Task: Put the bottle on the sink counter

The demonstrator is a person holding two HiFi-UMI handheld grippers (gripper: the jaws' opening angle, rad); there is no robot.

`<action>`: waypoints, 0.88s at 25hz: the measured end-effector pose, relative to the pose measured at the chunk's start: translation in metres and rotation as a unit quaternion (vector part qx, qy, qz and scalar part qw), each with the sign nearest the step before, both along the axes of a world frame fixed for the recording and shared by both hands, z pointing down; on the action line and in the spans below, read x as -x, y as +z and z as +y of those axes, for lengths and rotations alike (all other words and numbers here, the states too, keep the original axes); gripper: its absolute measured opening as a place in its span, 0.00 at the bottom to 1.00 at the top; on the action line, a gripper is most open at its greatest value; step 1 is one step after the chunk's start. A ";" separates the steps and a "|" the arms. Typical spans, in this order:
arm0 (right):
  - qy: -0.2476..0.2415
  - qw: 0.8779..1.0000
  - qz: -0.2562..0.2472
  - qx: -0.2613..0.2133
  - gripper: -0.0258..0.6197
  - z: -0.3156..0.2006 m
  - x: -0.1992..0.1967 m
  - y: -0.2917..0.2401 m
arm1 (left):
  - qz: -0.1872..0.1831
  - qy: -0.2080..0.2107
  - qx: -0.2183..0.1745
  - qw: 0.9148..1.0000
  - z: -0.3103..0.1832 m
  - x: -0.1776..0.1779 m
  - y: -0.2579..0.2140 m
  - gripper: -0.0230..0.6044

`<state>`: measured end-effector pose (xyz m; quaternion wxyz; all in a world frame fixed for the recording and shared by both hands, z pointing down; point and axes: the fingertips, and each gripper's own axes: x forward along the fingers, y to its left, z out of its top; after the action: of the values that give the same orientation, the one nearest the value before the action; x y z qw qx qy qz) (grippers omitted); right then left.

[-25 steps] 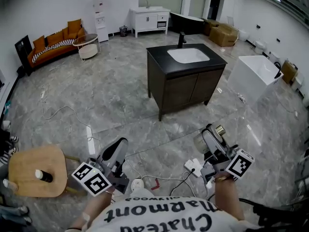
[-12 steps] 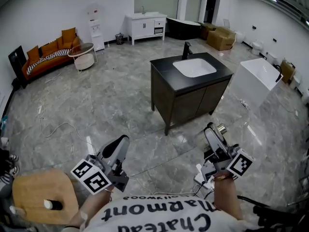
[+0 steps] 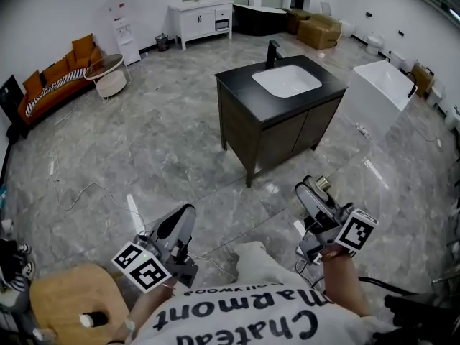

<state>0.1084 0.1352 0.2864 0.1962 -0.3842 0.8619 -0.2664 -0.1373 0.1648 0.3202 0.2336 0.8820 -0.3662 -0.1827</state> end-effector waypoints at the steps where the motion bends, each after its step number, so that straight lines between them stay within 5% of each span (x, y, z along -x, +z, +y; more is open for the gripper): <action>1: 0.001 1.000 0.001 0.005 0.57 -0.008 0.000 0.003 | 0.005 -0.001 0.006 1.000 -0.008 0.001 0.003 0.06; 22: -0.044 0.999 -0.003 -0.027 0.57 -0.311 -0.020 -0.015 | 0.017 -0.034 -0.025 0.999 -0.291 -0.033 -0.018 0.06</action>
<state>0.1283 -0.1761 0.2715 0.1969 -0.3397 0.8844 -0.2521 -0.1040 -0.1267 0.3023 0.2114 0.8713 -0.3873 -0.2148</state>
